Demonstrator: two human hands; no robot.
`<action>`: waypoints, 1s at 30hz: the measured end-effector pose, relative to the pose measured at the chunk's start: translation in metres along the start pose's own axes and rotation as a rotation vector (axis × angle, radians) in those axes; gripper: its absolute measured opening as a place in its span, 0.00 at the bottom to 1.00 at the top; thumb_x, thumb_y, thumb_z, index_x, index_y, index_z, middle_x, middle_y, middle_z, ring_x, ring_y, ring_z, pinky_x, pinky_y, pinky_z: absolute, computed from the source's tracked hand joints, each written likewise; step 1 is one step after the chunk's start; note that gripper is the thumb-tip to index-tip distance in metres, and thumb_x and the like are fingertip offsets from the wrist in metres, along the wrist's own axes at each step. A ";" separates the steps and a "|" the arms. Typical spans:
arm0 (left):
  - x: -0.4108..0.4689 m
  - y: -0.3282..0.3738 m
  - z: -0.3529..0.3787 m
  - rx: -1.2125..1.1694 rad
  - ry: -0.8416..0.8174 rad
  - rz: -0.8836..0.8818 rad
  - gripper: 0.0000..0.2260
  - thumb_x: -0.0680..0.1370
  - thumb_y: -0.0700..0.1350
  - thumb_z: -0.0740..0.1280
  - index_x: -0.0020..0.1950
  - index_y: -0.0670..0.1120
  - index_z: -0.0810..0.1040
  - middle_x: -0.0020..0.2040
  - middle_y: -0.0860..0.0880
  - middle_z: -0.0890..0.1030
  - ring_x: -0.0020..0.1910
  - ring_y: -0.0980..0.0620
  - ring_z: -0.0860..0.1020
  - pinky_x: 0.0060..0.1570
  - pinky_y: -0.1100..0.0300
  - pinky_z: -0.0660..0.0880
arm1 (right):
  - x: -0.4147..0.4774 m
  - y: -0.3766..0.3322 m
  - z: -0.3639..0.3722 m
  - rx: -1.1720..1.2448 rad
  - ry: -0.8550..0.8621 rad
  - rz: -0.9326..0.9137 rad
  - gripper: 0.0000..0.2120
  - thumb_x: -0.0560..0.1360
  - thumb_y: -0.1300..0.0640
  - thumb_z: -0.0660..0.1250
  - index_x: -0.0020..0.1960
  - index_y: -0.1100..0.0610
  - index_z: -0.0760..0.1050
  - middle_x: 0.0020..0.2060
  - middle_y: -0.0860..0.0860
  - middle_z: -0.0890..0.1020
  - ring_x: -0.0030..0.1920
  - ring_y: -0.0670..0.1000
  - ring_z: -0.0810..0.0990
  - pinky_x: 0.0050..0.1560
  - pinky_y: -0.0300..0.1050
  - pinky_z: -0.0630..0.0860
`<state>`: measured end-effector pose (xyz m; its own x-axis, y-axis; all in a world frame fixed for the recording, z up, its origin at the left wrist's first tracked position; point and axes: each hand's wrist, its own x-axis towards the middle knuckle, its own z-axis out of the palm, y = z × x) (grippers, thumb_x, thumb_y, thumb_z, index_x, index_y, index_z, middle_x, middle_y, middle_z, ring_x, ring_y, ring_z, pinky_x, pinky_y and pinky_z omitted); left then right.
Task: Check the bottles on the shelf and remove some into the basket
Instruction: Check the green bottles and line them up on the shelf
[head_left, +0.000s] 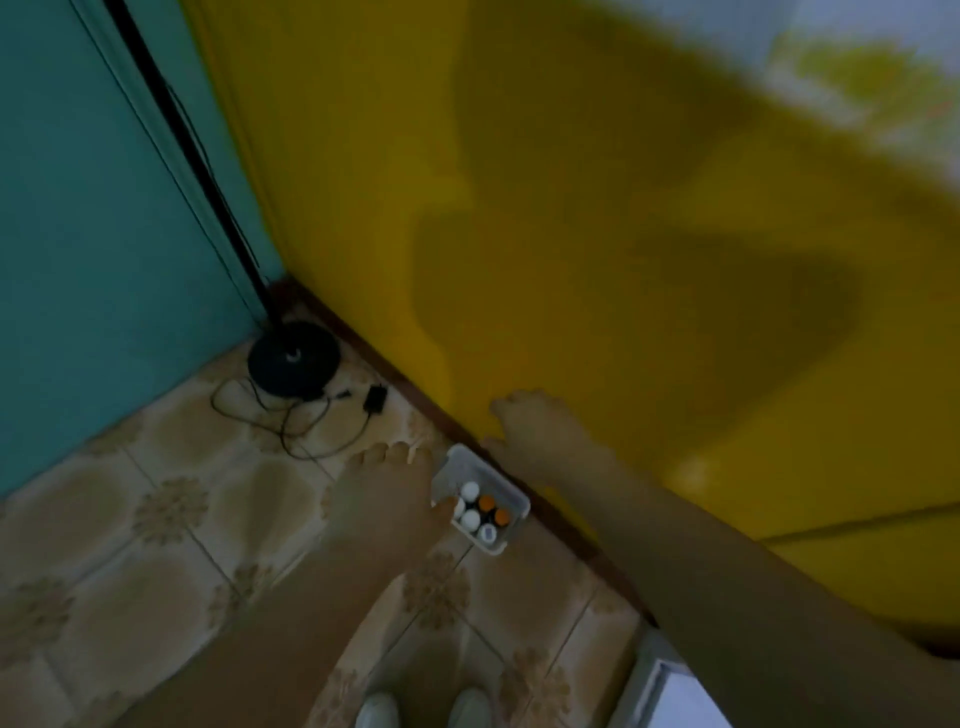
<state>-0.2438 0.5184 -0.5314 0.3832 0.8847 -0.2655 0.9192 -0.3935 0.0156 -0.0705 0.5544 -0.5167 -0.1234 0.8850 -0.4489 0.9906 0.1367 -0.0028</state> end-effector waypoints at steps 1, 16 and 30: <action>-0.013 0.001 -0.032 0.001 0.035 -0.002 0.21 0.78 0.61 0.55 0.64 0.50 0.68 0.60 0.49 0.74 0.60 0.49 0.71 0.56 0.57 0.69 | -0.020 -0.004 -0.031 -0.009 0.018 0.007 0.20 0.81 0.45 0.55 0.67 0.56 0.67 0.62 0.57 0.73 0.61 0.60 0.71 0.61 0.57 0.70; -0.199 0.080 -0.306 0.033 0.425 0.308 0.25 0.76 0.65 0.56 0.64 0.49 0.69 0.63 0.50 0.74 0.63 0.48 0.71 0.58 0.54 0.69 | -0.376 -0.030 -0.244 -0.145 0.511 0.408 0.22 0.79 0.43 0.57 0.68 0.55 0.68 0.64 0.57 0.73 0.64 0.60 0.70 0.63 0.54 0.65; -0.456 0.357 -0.458 -0.214 0.697 1.057 0.28 0.76 0.66 0.56 0.67 0.48 0.70 0.64 0.46 0.75 0.59 0.45 0.74 0.52 0.53 0.72 | -0.805 0.019 -0.249 -0.268 0.783 1.132 0.19 0.80 0.46 0.55 0.65 0.56 0.71 0.58 0.55 0.77 0.59 0.57 0.73 0.57 0.51 0.67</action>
<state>-0.0488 0.0889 0.0370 0.8382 0.1375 0.5278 0.1124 -0.9905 0.0795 0.0334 -0.0451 0.0668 0.6363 0.5738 0.5157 0.5430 -0.8079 0.2289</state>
